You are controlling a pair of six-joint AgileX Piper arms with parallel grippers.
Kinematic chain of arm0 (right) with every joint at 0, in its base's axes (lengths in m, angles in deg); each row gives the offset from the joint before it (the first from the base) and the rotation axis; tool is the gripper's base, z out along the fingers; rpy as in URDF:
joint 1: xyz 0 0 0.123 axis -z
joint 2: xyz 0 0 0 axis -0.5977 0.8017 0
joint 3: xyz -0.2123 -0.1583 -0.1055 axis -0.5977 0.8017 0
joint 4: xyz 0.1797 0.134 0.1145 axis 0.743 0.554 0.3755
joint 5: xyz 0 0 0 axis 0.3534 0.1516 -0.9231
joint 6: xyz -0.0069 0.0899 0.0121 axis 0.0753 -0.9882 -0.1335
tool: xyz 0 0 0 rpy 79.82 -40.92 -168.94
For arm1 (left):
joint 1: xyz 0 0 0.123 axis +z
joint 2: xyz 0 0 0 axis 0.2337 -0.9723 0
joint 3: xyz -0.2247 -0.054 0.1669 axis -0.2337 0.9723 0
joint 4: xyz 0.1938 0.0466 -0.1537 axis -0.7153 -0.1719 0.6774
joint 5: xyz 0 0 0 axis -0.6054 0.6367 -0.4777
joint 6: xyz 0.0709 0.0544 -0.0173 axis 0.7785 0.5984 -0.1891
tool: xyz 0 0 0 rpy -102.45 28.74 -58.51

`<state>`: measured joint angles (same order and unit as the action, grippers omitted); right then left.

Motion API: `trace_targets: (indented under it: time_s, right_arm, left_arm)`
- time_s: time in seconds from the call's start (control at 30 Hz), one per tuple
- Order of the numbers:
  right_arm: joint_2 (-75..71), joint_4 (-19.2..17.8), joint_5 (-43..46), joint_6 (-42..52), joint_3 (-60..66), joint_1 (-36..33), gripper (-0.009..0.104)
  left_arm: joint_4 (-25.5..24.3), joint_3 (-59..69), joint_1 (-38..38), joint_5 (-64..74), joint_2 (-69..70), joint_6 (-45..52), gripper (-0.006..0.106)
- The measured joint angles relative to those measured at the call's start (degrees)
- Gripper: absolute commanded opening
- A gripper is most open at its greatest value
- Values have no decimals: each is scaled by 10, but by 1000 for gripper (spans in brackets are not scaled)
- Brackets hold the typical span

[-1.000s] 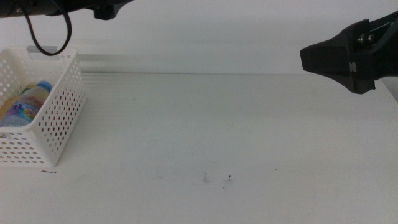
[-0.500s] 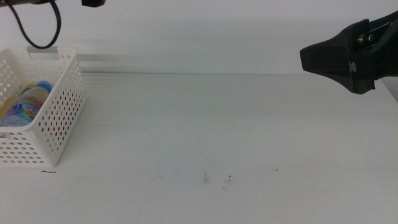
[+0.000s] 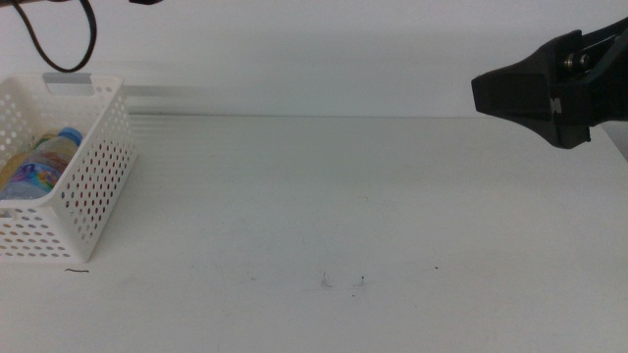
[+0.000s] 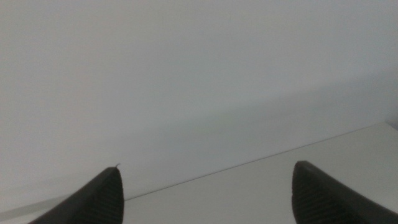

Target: Use arms to grab the bottles and put them into the dustbin to the left of the table.

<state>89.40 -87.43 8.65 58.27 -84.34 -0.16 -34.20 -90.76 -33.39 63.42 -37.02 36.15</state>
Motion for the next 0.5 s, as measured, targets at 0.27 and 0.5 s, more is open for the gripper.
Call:
trace_targets:
  time_s: [0.27,0.5]
  right_arm:
    - [-4,17,38,0,14,0,88]
    - [-33,34,262,0,148,27,88]
  left_arm:
    - [-2,30,0,-10,30,0,91]
    - [-45,161,12,-48,154,0,91]
